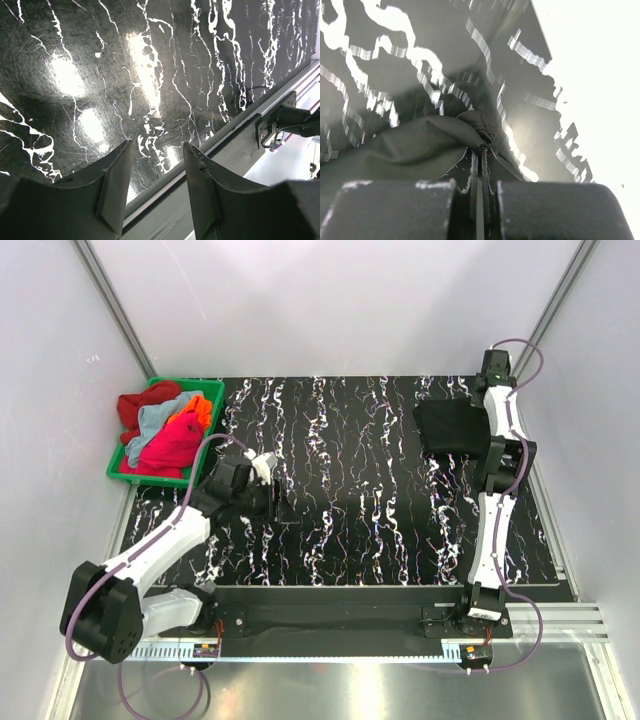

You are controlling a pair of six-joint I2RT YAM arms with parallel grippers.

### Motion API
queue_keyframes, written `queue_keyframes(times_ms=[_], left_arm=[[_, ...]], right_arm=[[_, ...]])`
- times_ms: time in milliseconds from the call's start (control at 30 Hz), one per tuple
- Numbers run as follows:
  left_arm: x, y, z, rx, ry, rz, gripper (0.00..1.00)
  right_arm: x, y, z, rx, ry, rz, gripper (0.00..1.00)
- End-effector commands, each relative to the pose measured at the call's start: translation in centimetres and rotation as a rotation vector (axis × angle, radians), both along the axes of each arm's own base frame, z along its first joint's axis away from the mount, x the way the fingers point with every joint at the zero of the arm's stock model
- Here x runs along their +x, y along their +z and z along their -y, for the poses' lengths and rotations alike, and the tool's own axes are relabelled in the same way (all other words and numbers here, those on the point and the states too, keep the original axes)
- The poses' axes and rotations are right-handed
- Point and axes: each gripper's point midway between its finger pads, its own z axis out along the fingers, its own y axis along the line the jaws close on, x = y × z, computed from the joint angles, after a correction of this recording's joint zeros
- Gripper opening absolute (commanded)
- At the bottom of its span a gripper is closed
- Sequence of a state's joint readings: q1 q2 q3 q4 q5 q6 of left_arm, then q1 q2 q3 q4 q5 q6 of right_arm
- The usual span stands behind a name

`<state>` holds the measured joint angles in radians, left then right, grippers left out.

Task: Fold and stack the t-shirts
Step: Neatly place the folded tshirt to the corner, then reset both grippers

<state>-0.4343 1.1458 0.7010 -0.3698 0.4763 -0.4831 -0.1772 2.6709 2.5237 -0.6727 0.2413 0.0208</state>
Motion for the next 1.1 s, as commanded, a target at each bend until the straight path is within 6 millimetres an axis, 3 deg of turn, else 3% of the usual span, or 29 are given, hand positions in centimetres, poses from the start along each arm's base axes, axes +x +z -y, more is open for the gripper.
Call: queue_keyframes(times_ms=[0,67,567,667,733,767,800,833,867,900,933,967,1000,1033,1067], left_arm=[[1.5,1.8,1.0,-0.051,-0.020,0.057,0.49],[1.5,1.7,1.1,-0.050,-0.017,0.047,0.49],[1.9,0.1,1.2,-0.025,-0.005,-0.013,0.48],[1.6,0.2,1.1,-0.026,-0.004,-0.017,0.48],[1.4,0.4,1.0,-0.029,-0.002,-0.015,0.48],[1.3,0.6,1.0,-0.031,-0.001,-0.012,0.48],[1.2,1.1,0.9,-0.039,-0.002,-0.001,0.48],[0.9,1.0,0.9,-0.042,-0.003,-0.010,0.48],[0.6,1.2,1.0,-0.051,-0.007,-0.006,0.48],[0.3,1.4,1.0,-0.062,-0.016,-0.009,0.48],[0.0,1.8,1.0,-0.069,-0.021,0.005,0.48],[-0.4,1.7,0.9,-0.069,-0.028,0.001,0.48],[-0.6,1.8,0.7,-0.070,-0.028,0.008,0.48],[-1.1,2.2,0.6,-0.076,-0.037,0.026,0.49],[-1.5,2.1,0.5,-0.077,-0.043,0.022,0.49]], right_arm=[[2.2,3.9,3.1,-0.099,-0.028,0.117,0.00],[3.0,4.5,4.1,-0.087,-0.056,0.176,0.00],[8.1,4.0,5.2,-0.082,-0.065,0.426,0.00],[8.2,5.0,6.2,-0.110,-0.091,0.457,0.10],[7.7,6.5,7.1,-0.137,-0.122,0.466,0.16],[7.1,6.8,8.0,-0.149,-0.156,0.459,0.32],[6.4,9.2,8.8,-0.174,-0.196,0.477,0.34],[5.6,9.2,9.0,-0.178,-0.209,0.444,0.39],[5.1,10.8,9.1,-0.186,-0.221,0.450,0.39],[4.1,10.8,9.3,-0.195,-0.248,0.416,0.51],[2.7,13.6,9.1,-0.195,-0.263,0.404,0.55],[1.7,13.8,8.7,-0.171,-0.281,0.380,0.58],[0.7,14.8,8.4,-0.165,-0.291,0.362,0.66],[-1.3,16.9,7.8,-0.161,-0.298,0.326,0.69],[-2.4,17.4,7.2,-0.135,-0.316,0.310,0.71]])
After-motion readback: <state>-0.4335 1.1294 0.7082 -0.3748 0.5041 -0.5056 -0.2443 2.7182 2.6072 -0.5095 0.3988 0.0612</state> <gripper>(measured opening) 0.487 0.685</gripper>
